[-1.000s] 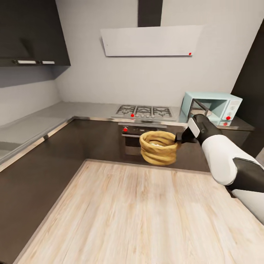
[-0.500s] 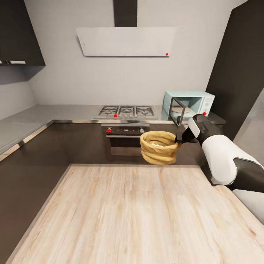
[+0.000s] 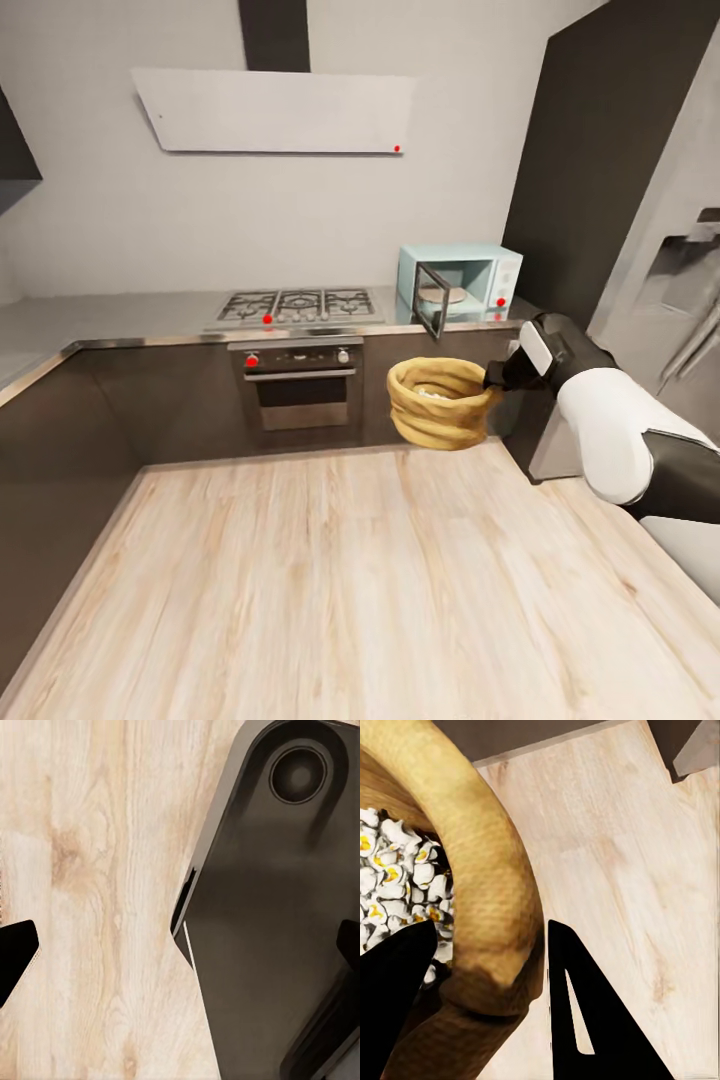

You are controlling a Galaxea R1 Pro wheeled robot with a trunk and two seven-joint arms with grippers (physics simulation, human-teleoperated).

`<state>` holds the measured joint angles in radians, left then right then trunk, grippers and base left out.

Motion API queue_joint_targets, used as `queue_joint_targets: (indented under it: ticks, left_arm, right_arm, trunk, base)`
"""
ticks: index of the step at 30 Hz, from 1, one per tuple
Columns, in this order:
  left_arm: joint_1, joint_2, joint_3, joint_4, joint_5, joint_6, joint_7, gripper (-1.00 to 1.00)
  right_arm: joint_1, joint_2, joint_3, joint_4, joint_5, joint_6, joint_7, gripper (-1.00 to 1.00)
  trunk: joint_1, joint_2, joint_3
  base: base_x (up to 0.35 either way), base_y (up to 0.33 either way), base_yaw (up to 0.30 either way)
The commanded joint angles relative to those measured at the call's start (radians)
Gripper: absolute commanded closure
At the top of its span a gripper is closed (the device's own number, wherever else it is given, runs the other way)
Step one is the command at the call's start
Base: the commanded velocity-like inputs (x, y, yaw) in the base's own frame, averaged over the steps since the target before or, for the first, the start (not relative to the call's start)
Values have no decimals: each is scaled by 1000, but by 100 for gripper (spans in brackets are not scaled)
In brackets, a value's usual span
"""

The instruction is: In the kitchen, take the popcorn bag from the countertop, put it into the microwave, and heat it until the popcorn is cooked so the cooked popcorn ends up inside the bag.

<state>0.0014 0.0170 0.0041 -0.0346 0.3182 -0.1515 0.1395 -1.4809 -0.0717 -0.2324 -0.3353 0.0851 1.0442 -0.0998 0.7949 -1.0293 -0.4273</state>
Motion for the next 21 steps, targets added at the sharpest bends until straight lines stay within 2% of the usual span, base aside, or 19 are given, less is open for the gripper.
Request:
queue_joint_targets:
  ticks: [1,21]
  left_arm:
    - [0,0,-2,-1,3,-2,2,-100]
    - [0,0,4,-1,4,-2,2,-100]
  right_arm:
    - [-1,1,-8,-1,7,3,0,100]
    - [-1,0,-8,-2,7,3,0,100]
  trunk:
    - [0,-1,-1]
    - [0,-1,-1]
  base:
    - [0,0,-288]
    - [0,0,-281]
